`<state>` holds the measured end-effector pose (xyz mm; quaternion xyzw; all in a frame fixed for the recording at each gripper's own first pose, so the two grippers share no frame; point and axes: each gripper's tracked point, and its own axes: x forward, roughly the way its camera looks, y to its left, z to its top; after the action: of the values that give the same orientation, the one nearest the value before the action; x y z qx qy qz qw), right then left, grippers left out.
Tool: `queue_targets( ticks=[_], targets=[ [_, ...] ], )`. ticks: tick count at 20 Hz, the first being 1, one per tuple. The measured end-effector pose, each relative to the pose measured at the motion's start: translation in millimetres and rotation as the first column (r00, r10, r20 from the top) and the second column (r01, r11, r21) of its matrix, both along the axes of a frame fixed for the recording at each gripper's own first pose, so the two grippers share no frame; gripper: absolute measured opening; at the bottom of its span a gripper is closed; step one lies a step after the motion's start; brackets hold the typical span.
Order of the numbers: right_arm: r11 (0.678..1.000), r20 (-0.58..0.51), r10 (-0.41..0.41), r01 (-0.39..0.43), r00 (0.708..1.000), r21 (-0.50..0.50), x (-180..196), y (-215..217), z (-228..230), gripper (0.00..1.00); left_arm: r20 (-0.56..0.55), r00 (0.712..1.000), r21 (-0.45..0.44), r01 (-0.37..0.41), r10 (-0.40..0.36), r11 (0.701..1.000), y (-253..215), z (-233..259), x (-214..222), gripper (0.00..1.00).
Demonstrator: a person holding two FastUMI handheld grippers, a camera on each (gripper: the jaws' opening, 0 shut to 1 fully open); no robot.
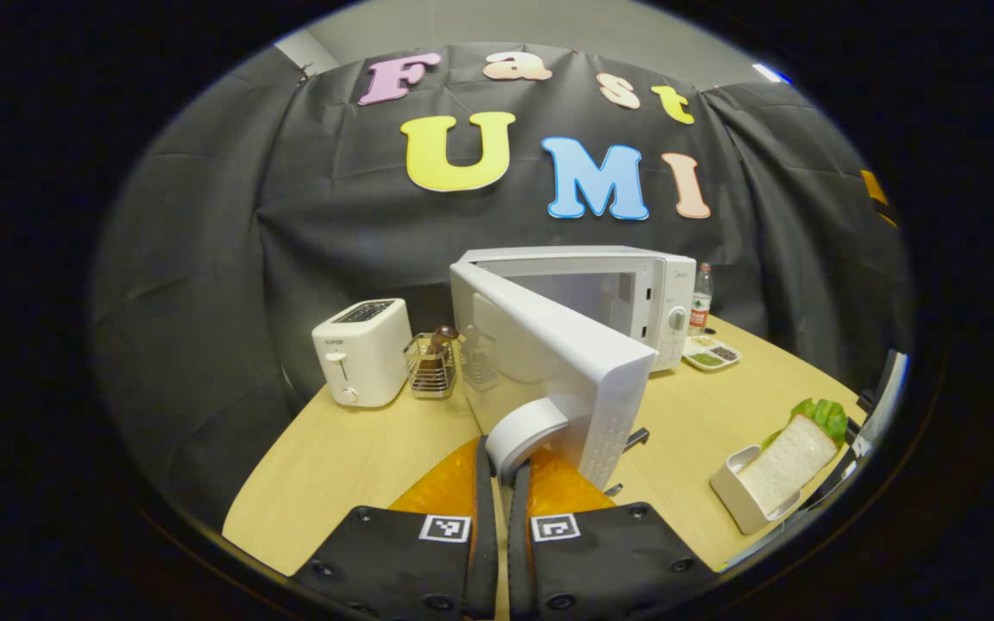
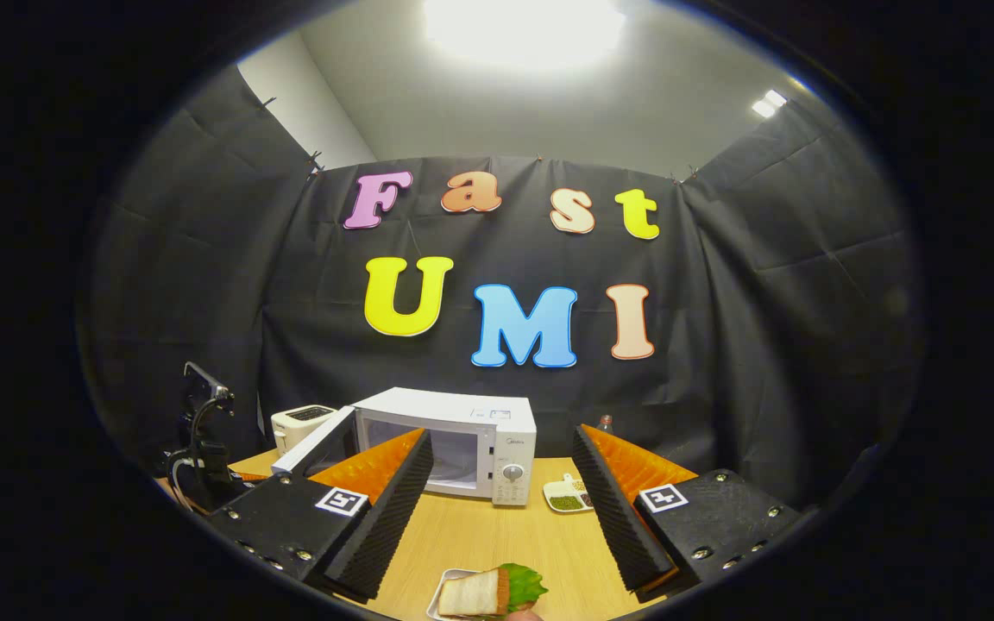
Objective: Open the microwave oven with the left hand, put the food in, and close the microwave oven.
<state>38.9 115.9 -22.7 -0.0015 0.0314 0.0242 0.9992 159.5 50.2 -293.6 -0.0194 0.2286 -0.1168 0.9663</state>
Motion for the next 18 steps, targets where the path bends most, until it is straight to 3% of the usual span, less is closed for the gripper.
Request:
queue_targets(
  ticks=[5, 9, 11, 16, 18],
  targets=[
    [1.000, -0.015, -0.014, 0.014, 1.000, -0.004, 3.5, 24.9, -7.4, 0.98, 0.006, 0.999, -0.008, 0.037, -0.037, 0.999, 26.0, -5.5, -1.0, 0.12],
    [0.999, -0.053, -0.032, 0.031, 0.998, -0.004, 7.1, 27.8, -17.4, 0.99, -0.006, 0.998, -0.023, 0.055, -0.055, 0.998, 31.7, -4.6, -7.7, 0.22],
    [0.999, -0.074, -0.035, 0.035, 0.997, -0.004, 9.7, 20.3, -22.8, 0.98, 0.038, 0.999, -0.007, 0.036, -0.036, 0.999, 37.1, 8.6, -14.1, 0.30],
    [0.999, -0.200, 0.013, -0.003, 0.980, 0.047, 19.5, 3.9, -56.4, 0.98, 0.107, 0.992, -0.024, -0.058, 0.060, 0.998, 56.7, 53.6, -45.1, 0.98],
    [0.998, -0.264, 0.033, -0.016, 0.964, 0.068, 22.2, -3.3, -76.8, 0.99, 0.152, 0.984, -0.033, -0.092, 0.096, 0.995, 61.9, 81.1, -55.3, 1.00]
  ],
)
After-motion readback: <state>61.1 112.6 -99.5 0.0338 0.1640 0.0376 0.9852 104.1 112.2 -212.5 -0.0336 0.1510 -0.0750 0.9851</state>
